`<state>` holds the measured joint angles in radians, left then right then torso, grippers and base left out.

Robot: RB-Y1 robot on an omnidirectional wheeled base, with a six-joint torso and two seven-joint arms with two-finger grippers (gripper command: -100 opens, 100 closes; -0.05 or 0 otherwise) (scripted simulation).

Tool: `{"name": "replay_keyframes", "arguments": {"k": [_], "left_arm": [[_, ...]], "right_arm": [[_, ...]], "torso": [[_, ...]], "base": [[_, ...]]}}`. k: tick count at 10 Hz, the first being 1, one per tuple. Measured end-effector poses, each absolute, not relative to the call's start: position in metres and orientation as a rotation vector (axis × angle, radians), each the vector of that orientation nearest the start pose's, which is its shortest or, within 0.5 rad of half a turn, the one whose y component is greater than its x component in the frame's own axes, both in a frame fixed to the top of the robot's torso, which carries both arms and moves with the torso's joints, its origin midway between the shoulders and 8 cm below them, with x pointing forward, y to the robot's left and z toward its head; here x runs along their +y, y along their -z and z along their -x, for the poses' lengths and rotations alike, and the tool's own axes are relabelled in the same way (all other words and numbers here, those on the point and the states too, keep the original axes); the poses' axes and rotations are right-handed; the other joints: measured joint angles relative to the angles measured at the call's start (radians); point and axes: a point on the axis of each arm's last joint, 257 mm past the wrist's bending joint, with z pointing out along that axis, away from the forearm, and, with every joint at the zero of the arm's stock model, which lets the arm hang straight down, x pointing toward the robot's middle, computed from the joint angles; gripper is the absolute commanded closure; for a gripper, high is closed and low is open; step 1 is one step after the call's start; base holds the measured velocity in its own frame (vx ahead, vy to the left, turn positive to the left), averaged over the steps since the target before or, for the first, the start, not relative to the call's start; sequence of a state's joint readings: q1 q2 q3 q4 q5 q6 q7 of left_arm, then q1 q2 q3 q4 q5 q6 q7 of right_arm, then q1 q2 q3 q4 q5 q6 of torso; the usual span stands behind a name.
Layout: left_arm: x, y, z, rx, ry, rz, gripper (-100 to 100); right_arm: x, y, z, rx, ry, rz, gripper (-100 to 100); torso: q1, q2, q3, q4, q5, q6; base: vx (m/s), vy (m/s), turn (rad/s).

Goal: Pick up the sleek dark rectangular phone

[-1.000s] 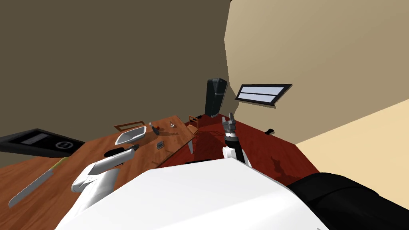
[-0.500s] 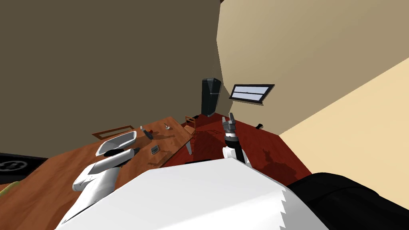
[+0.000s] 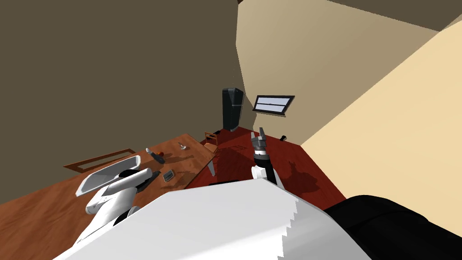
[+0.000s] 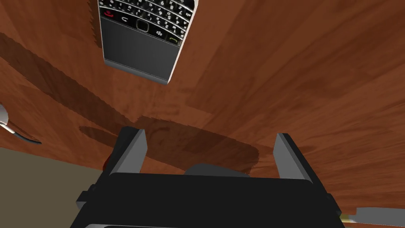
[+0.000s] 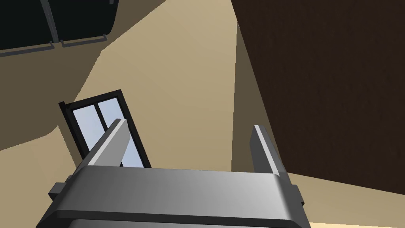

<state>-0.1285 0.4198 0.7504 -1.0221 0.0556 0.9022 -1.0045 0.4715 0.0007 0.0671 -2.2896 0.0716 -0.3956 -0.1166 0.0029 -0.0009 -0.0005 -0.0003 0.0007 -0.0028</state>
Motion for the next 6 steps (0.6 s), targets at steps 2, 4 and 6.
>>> {"name": "replay_keyframes", "arguments": {"k": [2,4,6], "left_arm": [[0.637,0.466,-0.276,2.169,-0.269,1.641,-100],[0.630,0.473,-0.270,2.223,-0.253,1.661,-100],[0.619,0.482,-0.259,2.296,-0.224,1.686,-100]], "right_arm": [[-0.248,-0.017,-0.365,0.672,-1.423,-0.726,0],[-0.248,-0.017,-0.365,0.672,-1.423,-0.726,0],[-0.248,-0.017,-0.365,0.672,-1.423,-0.726,0]], "torso": [[0.001,0.000,0.000,0.000,0.000,0.001],[0.000,0.000,0.000,0.000,0.000,0.000],[0.001,0.001,0.000,0.000,0.000,0.000]], "base": [[-0.016,0.046,-0.225],[-0.019,0.035,-0.226],[-0.021,0.049,-0.195]]}}
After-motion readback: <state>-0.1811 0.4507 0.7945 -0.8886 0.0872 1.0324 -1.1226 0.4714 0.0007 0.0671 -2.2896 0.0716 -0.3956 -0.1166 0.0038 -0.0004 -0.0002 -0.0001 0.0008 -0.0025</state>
